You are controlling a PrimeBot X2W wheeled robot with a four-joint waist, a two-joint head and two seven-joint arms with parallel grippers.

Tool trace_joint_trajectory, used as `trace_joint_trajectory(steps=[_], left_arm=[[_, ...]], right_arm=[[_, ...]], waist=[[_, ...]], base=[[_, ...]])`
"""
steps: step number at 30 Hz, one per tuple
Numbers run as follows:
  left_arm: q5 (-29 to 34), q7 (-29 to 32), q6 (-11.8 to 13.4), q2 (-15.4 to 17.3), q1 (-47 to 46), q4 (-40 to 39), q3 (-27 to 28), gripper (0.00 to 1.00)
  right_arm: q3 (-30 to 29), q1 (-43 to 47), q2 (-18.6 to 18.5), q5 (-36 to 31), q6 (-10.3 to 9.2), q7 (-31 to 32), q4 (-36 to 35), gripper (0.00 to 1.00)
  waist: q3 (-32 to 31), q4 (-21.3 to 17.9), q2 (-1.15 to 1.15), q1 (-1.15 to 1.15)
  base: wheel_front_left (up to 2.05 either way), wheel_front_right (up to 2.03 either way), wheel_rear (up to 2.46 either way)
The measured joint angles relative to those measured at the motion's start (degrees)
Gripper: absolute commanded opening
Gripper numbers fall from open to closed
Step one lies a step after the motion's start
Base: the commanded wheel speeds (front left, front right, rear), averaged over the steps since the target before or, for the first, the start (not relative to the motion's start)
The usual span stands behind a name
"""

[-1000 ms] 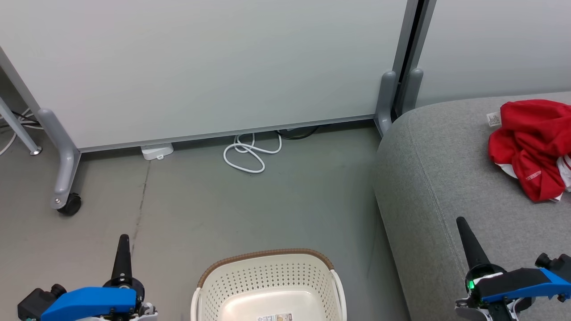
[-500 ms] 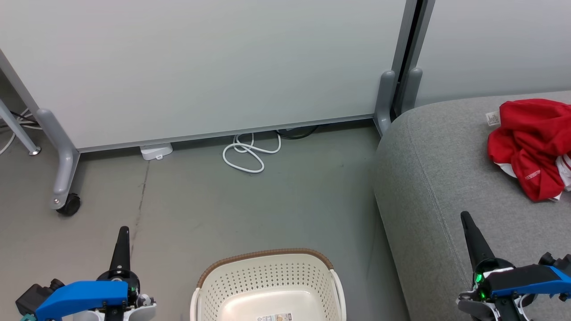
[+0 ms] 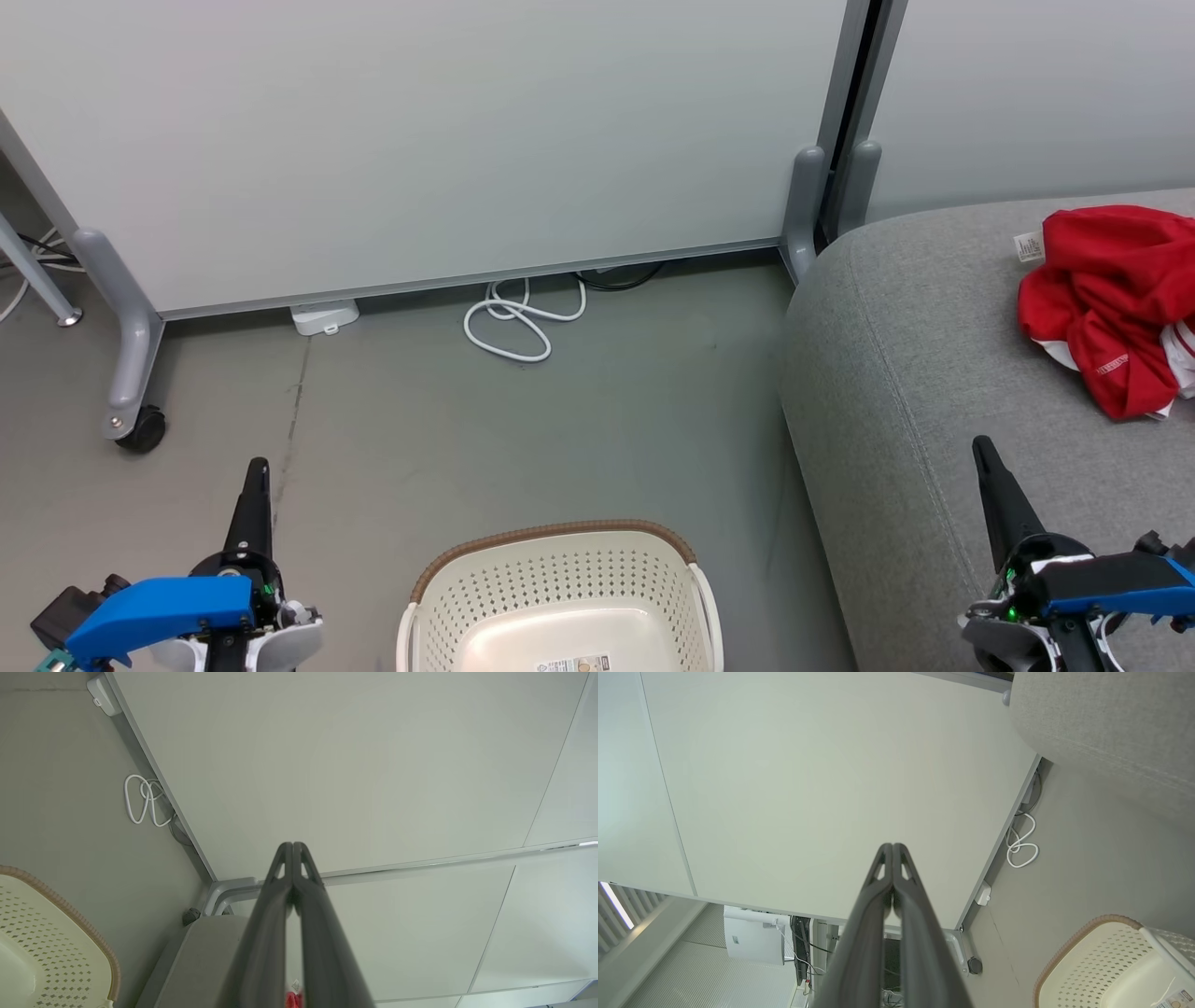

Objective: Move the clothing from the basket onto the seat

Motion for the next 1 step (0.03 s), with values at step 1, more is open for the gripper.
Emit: trace_joint_trajectory(steps=[1], left_arm=[[-0.4, 0.0, 0.0, 0.0, -0.1, -0.1, 0.0, 0.00]], right_arm=[[0.0, -0.1, 0.0, 0.4, 0.00, 0.0, 0.0, 0.00]], waist=[[0.0, 0.0, 0.00, 0.00]], base=[[0.00, 0.00, 0.00]])
